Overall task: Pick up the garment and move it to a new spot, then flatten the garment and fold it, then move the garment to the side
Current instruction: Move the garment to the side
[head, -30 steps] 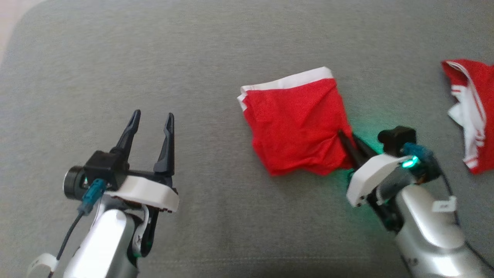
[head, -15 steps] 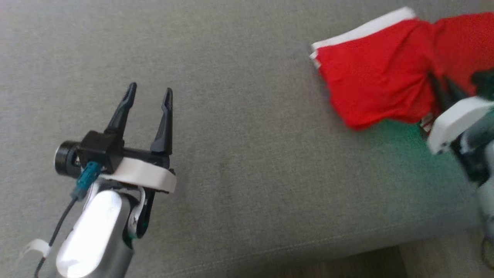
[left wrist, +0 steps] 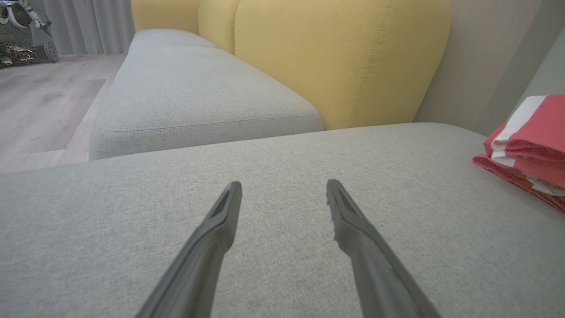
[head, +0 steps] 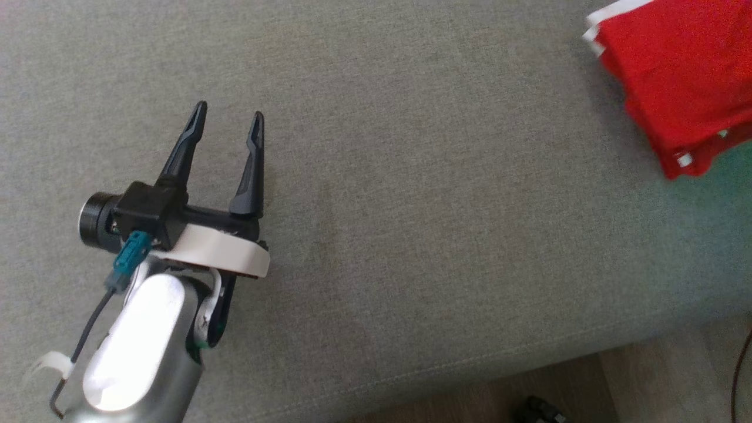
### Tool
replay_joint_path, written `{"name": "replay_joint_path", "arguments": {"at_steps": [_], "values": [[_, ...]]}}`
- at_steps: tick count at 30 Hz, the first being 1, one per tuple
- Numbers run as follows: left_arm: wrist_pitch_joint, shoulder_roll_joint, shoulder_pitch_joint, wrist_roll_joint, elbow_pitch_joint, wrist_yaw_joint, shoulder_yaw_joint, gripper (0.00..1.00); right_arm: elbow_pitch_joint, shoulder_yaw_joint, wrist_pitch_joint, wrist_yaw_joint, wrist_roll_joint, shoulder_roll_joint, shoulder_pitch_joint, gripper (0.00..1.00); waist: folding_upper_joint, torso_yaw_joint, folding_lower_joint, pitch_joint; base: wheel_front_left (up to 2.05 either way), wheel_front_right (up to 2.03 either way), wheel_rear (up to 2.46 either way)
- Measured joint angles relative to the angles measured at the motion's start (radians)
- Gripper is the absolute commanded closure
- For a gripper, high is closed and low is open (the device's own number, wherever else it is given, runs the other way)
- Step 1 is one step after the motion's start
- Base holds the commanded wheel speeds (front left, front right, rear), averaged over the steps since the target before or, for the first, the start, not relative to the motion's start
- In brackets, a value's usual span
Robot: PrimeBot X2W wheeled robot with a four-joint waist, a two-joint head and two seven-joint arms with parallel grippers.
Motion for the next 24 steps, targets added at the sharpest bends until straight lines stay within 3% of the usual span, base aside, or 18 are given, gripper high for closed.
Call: {"name": "replay_joint_path", "arguments": {"at_steps": [14,16,17,18,19,20,24], "values": [[0.009,0.025,-0.042,0.002,-0.002,-0.007,-0.013,0.0,0.038,-0.141,0.007,0.0,0.013,0.053,-0.029,0.97,0.0,-0.029,0.0,0.049,0.0,0.0,0.0],[0.009,0.026,-0.042,0.005,-0.002,-0.009,-0.013,0.0,0.041,-0.142,0.007,0.0,0.013,0.059,-0.037,0.78,0.0,-0.031,0.0,0.051,0.0,0.0,0.0],[0.011,0.027,-0.042,0.007,-0.003,-0.009,-0.013,0.0,0.041,-0.142,0.007,0.0,0.013,0.066,-0.044,0.63,0.0,-0.034,-0.0001,0.053,0.0,0.0,0.0],[0.012,0.028,-0.042,0.007,-0.005,-0.009,-0.013,0.0,0.041,-0.142,0.007,0.0,0.013,0.074,-0.05,0.44,0.0,-0.036,-0.0001,0.055,0.0,0.0,0.0],[0.014,0.029,-0.043,0.007,-0.005,-0.009,-0.014,0.0,0.041,-0.142,0.007,0.0,0.01,0.077,-0.055,0.14,0.0,-0.038,-0.0001,0.056,0.0,0.0,0.0],[0.017,0.031,-0.043,0.007,-0.006,-0.009,-0.014,0.0,0.041,-0.143,0.007,0.0,0.005,0.079,-0.06,0.0,0.0,-0.04,0.0,0.058,0.0,0.0,0.0],[0.017,0.032,-0.052,0.007,-0.007,-0.009,-0.015,0.0,0.035,-0.151,0.008,0.0,0.001,0.096,-0.063,0.0,0.0,-0.046,-0.0001,0.061,0.0,0.0,0.0]]}}
